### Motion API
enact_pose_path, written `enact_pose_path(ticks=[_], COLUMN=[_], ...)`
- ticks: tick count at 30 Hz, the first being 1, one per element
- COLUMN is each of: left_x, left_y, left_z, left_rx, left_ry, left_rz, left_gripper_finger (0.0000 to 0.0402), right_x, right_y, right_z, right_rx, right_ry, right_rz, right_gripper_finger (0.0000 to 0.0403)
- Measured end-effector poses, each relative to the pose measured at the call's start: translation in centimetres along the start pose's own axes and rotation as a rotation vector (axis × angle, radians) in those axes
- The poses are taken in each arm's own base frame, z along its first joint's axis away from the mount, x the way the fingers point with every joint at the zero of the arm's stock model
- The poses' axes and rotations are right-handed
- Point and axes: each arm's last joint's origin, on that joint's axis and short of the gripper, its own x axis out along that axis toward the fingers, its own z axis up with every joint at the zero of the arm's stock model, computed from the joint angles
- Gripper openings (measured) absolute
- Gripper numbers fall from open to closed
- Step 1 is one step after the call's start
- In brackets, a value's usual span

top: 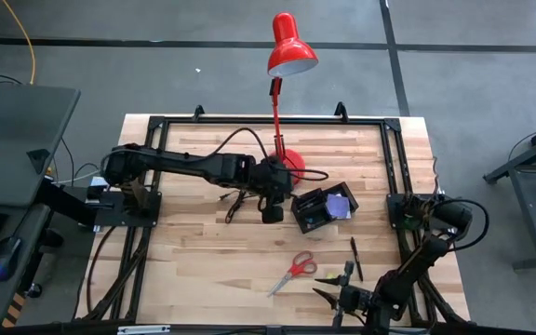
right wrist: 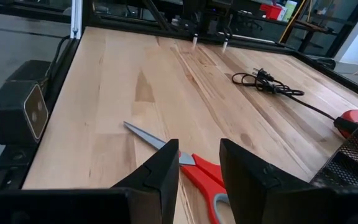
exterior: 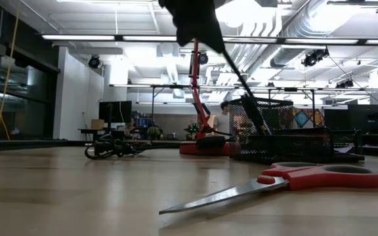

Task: Pick and place office supplies into organizer
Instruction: Put the black pen into the desk organizer

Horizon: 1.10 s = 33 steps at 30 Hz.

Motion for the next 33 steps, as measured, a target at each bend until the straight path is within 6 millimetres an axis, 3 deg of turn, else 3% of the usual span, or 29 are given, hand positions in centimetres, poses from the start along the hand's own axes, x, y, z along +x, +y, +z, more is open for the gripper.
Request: enact_pose_path(ticks=[9, 18, 26, 33], left_x=[3.3, 4.0, 2.8, -1.0], left_y=[0.7, 2.1, 2.2, 0.8], left_z=[-0.5, -0.3, 1.6, 3.9], left_rx=[0.003, -0.042, -0.018, 0.028], left_ry=[0.03, -0.002, -0.116, -0.175], left_rz=[-0.045, -0.059, -0.059, -0.2], left_gripper_finger=[0.0037, 0.0125, 0.0165, 0.015], right_x=[0.4, 0.6, 1.1, 1.3], right_y=[-0.2, -0.3, -0.5, -0.6], right_z=[0.1, 0.0, 0.1, 0.1], right_rx=[0.027, 0.018, 0.017, 0.015], right_ry=[0.007, 0.011, 0.014, 0.017], right_rz=[-0.009, -0.015, -0.029, -0.036], right_gripper_finger=[0.011, 0.011, 0.011, 0.011])
